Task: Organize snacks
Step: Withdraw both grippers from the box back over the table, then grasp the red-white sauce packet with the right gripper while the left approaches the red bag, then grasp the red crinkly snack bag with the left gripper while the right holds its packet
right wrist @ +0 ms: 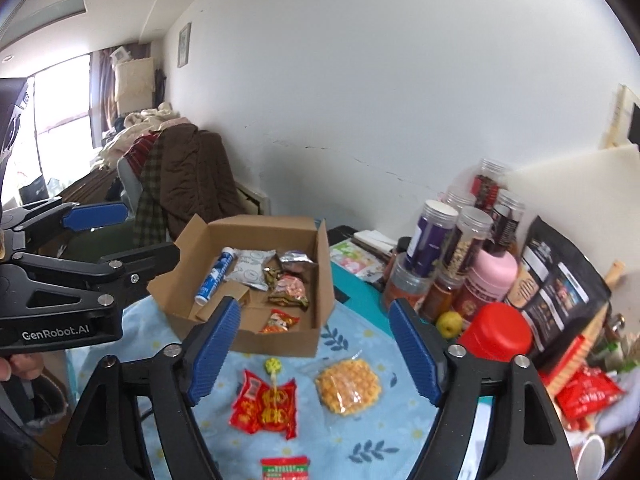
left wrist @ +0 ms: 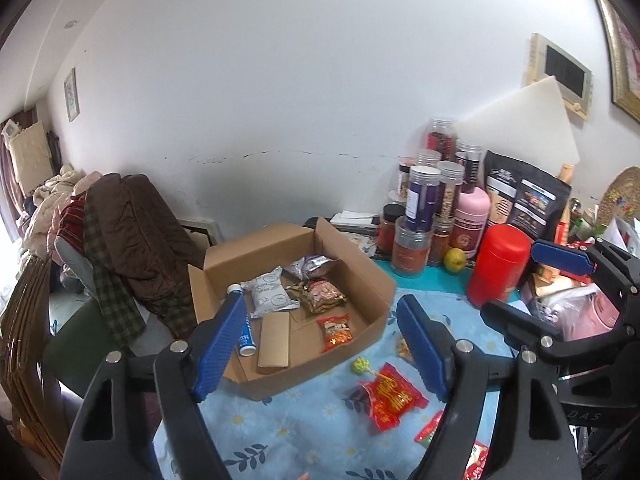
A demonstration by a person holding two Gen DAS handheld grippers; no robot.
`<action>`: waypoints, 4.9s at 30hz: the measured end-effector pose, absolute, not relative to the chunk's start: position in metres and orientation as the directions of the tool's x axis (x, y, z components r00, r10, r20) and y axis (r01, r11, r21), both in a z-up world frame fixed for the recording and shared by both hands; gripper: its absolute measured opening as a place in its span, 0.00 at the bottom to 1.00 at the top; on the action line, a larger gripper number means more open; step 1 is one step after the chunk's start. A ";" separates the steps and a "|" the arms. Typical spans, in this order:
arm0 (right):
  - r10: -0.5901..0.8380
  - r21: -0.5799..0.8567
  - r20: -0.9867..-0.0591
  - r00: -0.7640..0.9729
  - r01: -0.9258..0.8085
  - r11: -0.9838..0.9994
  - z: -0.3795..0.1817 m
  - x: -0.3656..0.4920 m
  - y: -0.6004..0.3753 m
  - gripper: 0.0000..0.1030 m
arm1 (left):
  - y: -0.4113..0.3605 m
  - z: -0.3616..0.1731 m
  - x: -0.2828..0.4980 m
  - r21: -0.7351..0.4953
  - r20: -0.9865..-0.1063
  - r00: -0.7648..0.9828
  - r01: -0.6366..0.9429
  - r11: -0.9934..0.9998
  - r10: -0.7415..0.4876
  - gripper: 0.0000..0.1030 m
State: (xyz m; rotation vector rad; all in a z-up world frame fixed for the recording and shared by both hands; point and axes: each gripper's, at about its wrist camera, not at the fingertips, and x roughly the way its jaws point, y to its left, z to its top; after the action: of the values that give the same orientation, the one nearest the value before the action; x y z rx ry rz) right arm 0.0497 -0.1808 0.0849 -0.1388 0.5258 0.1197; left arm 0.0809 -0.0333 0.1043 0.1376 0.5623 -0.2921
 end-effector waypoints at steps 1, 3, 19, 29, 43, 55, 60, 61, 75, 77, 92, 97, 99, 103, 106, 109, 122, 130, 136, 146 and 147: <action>0.077 -0.100 -0.503 0.861 -0.146 0.984 0.085 0.045 -0.181 0.78 | -0.034 0.104 0.076 0.047 -0.543 0.804 0.318 0.947 -0.243 0.76; 0.073 -0.094 -0.497 0.865 -0.137 0.986 0.085 0.034 -0.182 0.80 | -0.035 0.104 0.069 0.045 -0.543 0.799 0.334 0.941 -0.257 0.76; 0.027 -0.039 -0.494 0.869 -0.053 0.998 0.055 -0.033 -0.194 0.83 | -0.043 0.076 0.021 -0.006 -0.573 0.733 0.443 0.896 -0.367 0.76; 0.028 0.013 -0.546 0.837 -0.025 1.000 0.016 -0.048 -0.205 0.83 | -0.050 0.041 0.012 -0.042 -0.619 0.671 0.491 0.870 -0.409 0.76; 0.049 0.050 -0.661 0.749 -0.021 0.999 -0.052 -0.037 -0.210 0.83 | -0.058 -0.019 0.019 -0.090 -0.717 0.579 0.475 0.876 -0.388 0.76; 0.064 0.049 -0.775 0.629 -0.040 0.998 -0.113 -0.016 -0.210 0.83 | -0.059 -0.063 0.038 -0.125 -0.776 0.521 0.423 0.897 -0.354 0.76; 0.046 0.013 -0.814 0.579 -0.061 0.998 -0.132 -0.004 -0.203 0.83 | -0.059 -0.074 0.050 -0.129 -0.796 0.499 0.413 0.902 -0.342 0.76; 0.047 0.012 -0.823 0.566 -0.065 0.998 -0.135 -0.002 -0.203 0.83 | -0.060 -0.075 0.053 -0.130 -0.799 0.496 0.411 0.902 -0.341 0.76; 0.070 0.049 -0.820 0.567 -0.052 0.997 -0.131 0.009 -0.215 0.43 | -0.082 -0.080 0.091 -0.123 -0.812 0.486 0.399 0.909 -0.323 0.76; 0.057 0.048 -0.809 0.585 -0.030 0.998 -0.123 0.011 -0.223 0.43 | -0.087 -0.082 0.097 -0.126 -0.816 0.479 0.398 0.909 -0.323 0.76; 0.008 -0.001 -0.761 0.648 -0.015 1.000 -0.092 0.060 -0.249 0.43 | -0.112 -0.107 0.144 -0.162 -0.867 0.406 0.320 0.933 -0.290 0.76; 0.015 0.000 -0.759 0.651 -0.022 1.000 -0.093 0.070 -0.251 0.43 | -0.112 -0.128 0.157 -0.196 -0.894 0.343 0.277 0.941 -0.287 0.76; 0.020 0.006 -0.760 0.649 -0.024 1.000 -0.095 0.072 -0.252 0.43 | -0.109 -0.134 0.160 -0.246 -0.894 0.313 0.253 0.935 -0.320 0.76; 0.032 0.026 -0.768 0.640 -0.018 0.999 -0.100 0.073 -0.256 0.43 | -0.118 -0.136 0.158 -0.207 -0.898 0.323 0.290 0.934 -0.299 0.81; 0.033 0.033 -0.774 0.632 -0.011 0.999 -0.104 0.073 -0.258 0.43 | -0.126 -0.137 0.157 -0.174 -0.897 0.340 0.317 0.932 -0.283 0.82; 0.033 0.038 -0.777 0.628 -0.005 0.999 -0.106 0.073 -0.259 0.43 | -0.127 -0.137 0.156 -0.172 -0.878 0.376 0.330 0.928 -0.296 0.71; 0.061 0.077 -0.784 0.618 0.000 0.997 -0.110 0.064 -0.259 0.43 | -0.107 -0.127 0.141 -0.192 -0.855 0.403 0.341 0.920 -0.327 0.37; 0.089 0.095 -0.782 0.617 -0.023 0.995 -0.111 0.053 -0.246 0.43 | -0.096 -0.119 0.117 -0.188 -0.845 0.422 0.342 0.920 -0.330 0.36; 0.125 0.114 -0.783 0.609 -0.057 0.992 -0.112 0.040 -0.228 0.43 | -0.085 -0.118 0.100 -0.197 -0.837 0.430 0.342 0.919 -0.340 0.36; 0.149 0.111 -0.768 0.622 -0.100 0.989 -0.105 0.020 -0.203 0.43 | -0.063 -0.109 0.073 -0.189 -0.810 0.473 0.350 0.917 -0.348 0.35; 0.149 0.108 -0.768 0.623 -0.104 0.989 -0.105 0.019 -0.201 0.43 | -0.063 -0.112 0.073 -0.186 -0.814 0.465 0.360 0.914 -0.349 0.35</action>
State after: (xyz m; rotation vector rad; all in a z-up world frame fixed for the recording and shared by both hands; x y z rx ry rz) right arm 0.0190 -0.2008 -0.1048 0.0547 0.8861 0.1455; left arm 0.0729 -0.0630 -0.1121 0.0120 0.9967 -0.4351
